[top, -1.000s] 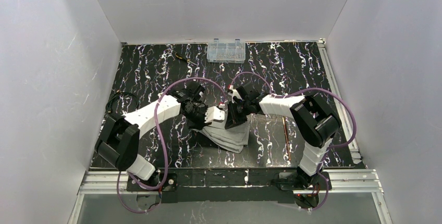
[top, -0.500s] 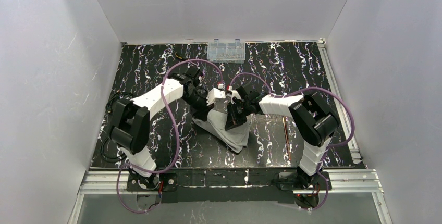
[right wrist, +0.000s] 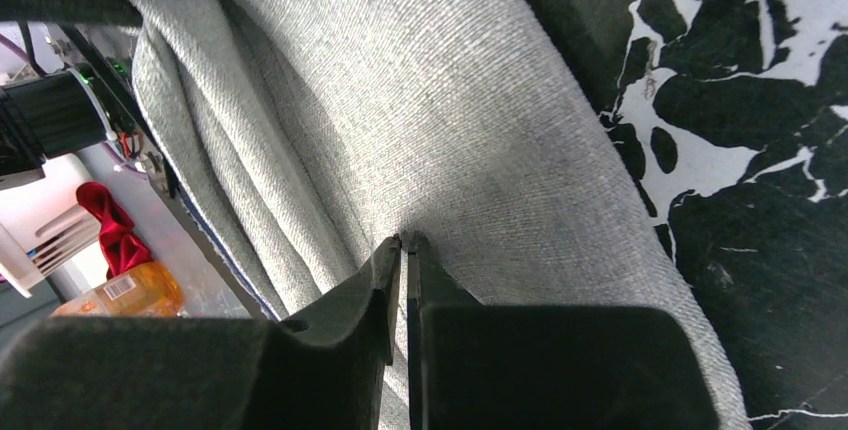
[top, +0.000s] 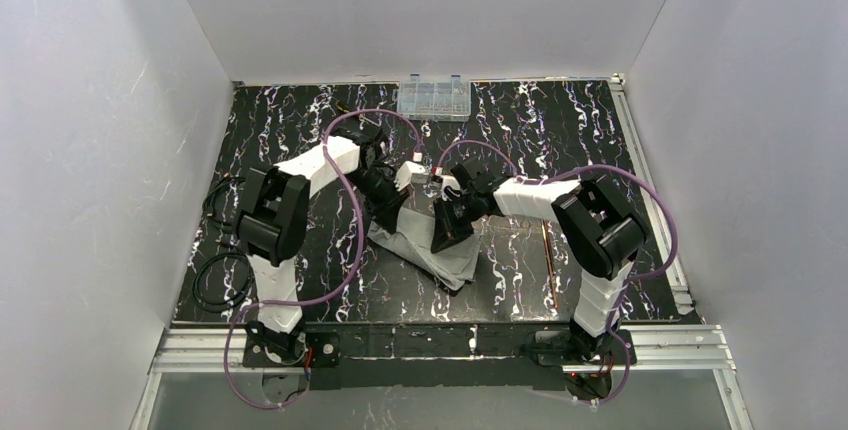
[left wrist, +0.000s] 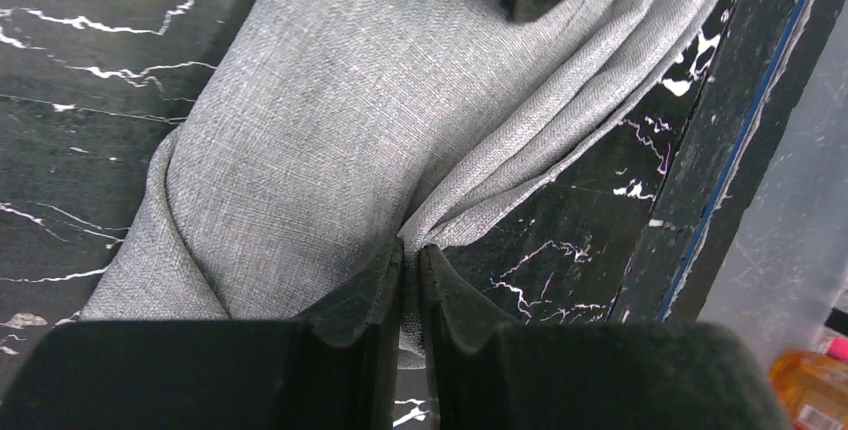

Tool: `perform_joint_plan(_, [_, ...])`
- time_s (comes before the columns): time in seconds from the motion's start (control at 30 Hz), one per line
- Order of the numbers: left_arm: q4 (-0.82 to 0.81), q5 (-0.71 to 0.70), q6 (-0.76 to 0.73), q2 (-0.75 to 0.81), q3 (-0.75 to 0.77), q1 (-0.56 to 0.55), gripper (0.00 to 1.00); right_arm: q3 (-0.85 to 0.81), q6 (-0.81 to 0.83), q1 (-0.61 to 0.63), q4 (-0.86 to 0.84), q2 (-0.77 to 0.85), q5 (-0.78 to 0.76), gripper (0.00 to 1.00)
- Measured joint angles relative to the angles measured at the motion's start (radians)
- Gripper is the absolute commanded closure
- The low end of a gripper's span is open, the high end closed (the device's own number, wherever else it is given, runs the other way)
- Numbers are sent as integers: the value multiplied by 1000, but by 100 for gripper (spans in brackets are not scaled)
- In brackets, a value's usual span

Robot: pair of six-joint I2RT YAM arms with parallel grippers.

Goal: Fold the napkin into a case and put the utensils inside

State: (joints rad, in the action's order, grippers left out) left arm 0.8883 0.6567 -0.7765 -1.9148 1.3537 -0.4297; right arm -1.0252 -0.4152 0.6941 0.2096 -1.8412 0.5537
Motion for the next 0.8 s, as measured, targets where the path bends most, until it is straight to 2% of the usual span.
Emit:
perform_joint_plan(0.2, [43, 45, 56, -84, 75, 43, 90, -19, 16, 0, 36, -18, 19, 83])
perform_joint_plan(0.3, [56, 63, 74, -109, 93, 55, 90, -19, 22, -1, 48, -19, 30, 79])
perform_joint_plan(0.67, [114, 86, 77, -132, 105, 60, 91, -140, 75, -38, 124, 5, 39, 43])
perform_joint_plan(0.8, [130, 92, 70, -149, 122, 60, 91, -127, 140, -48, 131, 84, 51, 38])
